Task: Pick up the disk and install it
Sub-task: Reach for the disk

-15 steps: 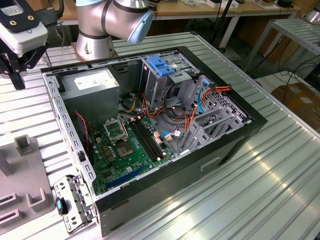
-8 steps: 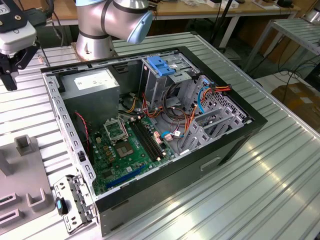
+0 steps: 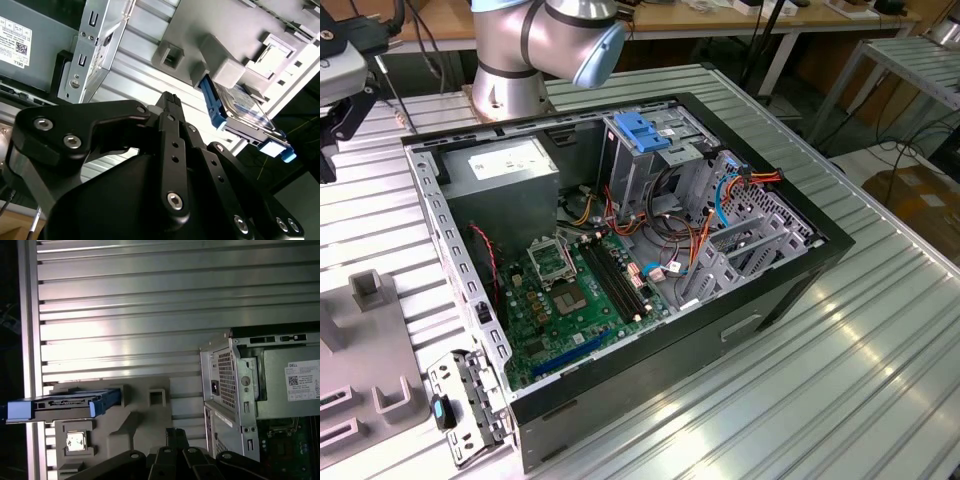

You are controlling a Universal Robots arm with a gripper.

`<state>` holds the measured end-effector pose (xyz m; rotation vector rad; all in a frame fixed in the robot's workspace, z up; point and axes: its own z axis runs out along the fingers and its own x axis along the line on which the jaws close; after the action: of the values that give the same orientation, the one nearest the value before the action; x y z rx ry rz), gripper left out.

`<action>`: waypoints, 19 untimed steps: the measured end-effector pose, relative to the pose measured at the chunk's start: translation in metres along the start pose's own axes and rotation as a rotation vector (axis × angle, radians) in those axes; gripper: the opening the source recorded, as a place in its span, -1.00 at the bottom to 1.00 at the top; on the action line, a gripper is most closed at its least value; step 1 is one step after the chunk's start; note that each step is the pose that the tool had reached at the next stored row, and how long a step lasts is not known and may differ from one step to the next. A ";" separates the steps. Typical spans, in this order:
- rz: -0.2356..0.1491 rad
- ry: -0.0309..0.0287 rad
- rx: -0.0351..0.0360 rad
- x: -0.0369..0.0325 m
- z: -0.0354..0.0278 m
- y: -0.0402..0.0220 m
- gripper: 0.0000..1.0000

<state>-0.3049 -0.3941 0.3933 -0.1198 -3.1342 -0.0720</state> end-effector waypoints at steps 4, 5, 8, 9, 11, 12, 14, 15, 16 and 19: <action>0.000 0.0000 0.0001 0.0064 0.0000 0.0000 -0.79; 0.000 0.0001 0.0001 0.0079 0.0000 0.0000 -0.79; 0.000 0.0001 0.0001 0.0120 0.0000 -0.0001 -0.79; 0.000 0.0001 0.0000 0.0133 0.0001 -0.0001 -0.79; 0.000 0.0000 0.0000 0.0159 0.0001 -0.0002 -0.79; 0.000 0.0001 0.0000 0.0173 0.0001 -0.0002 -0.79; 0.000 0.0001 0.0001 0.0200 0.0001 -0.0003 -0.79; 0.000 0.0001 0.0001 0.0224 0.0001 -0.0003 -0.79; 0.000 0.0000 0.0000 0.0244 0.0001 -0.0004 -0.79; 0.000 0.0001 0.0001 0.0290 0.0001 -0.0005 -0.79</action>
<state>-0.3338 -0.3924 0.3933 -0.1200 -3.1341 -0.0719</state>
